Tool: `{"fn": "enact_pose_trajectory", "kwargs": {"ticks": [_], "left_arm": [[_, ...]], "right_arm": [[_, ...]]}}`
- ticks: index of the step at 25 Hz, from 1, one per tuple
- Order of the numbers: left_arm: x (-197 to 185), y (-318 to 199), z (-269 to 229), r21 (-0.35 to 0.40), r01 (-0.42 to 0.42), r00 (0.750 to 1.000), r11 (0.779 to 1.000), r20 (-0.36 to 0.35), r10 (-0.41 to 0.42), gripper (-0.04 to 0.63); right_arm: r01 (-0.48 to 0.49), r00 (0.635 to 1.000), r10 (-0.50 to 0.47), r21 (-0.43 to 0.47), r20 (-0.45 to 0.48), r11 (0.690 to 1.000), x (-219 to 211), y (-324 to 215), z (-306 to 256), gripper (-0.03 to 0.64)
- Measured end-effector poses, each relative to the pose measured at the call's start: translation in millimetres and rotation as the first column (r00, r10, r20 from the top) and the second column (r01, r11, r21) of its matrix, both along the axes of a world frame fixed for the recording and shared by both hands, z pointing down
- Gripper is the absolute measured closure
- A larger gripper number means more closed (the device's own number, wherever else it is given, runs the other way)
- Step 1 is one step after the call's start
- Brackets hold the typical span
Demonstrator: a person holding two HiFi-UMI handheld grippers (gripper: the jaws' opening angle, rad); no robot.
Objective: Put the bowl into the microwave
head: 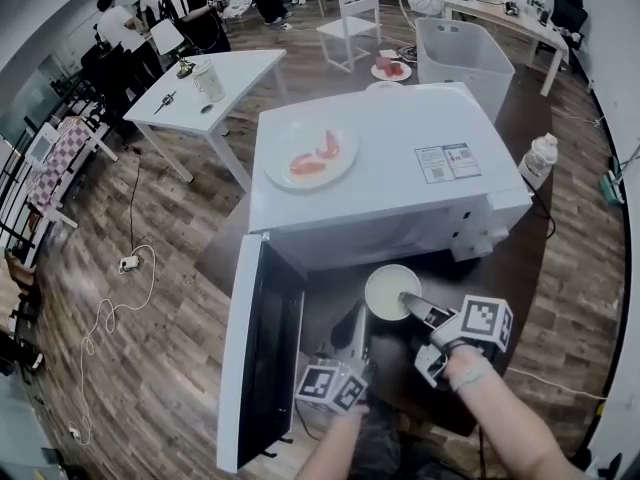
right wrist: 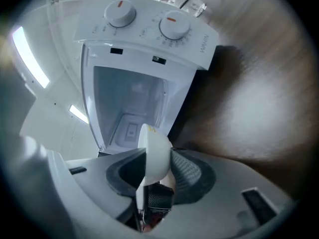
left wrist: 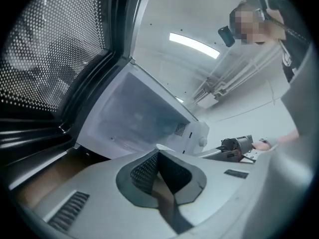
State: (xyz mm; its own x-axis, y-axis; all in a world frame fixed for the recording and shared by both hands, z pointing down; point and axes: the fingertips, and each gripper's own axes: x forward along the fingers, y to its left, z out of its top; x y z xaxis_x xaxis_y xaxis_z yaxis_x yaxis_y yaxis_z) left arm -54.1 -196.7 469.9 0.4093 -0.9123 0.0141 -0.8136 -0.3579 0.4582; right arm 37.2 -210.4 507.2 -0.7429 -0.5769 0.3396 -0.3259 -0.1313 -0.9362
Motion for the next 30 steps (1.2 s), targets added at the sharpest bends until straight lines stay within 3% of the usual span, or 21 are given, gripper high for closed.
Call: {"fn": "enact_pose_trajectory", "kwargs": {"ticks": [23, 30], "left_arm": [[0.6, -35.6, -1.6, 0.042, 0.0, 1.0, 0.999, 0.013, -0.001, 0.584], [8.5, -45.9, -5.4, 0.037, -0.018, 1.0, 0.999, 0.021, 0.017, 0.584]], "right_arm": [[-0.065, 0.998, 0.065, 0.027, 0.017, 0.997, -28.7, -70.3, -16.6, 0.479], [-0.089, 0.996, 0.089, -0.015, 0.011, 0.996, -33.6, -79.0, -9.5, 0.477]]}}
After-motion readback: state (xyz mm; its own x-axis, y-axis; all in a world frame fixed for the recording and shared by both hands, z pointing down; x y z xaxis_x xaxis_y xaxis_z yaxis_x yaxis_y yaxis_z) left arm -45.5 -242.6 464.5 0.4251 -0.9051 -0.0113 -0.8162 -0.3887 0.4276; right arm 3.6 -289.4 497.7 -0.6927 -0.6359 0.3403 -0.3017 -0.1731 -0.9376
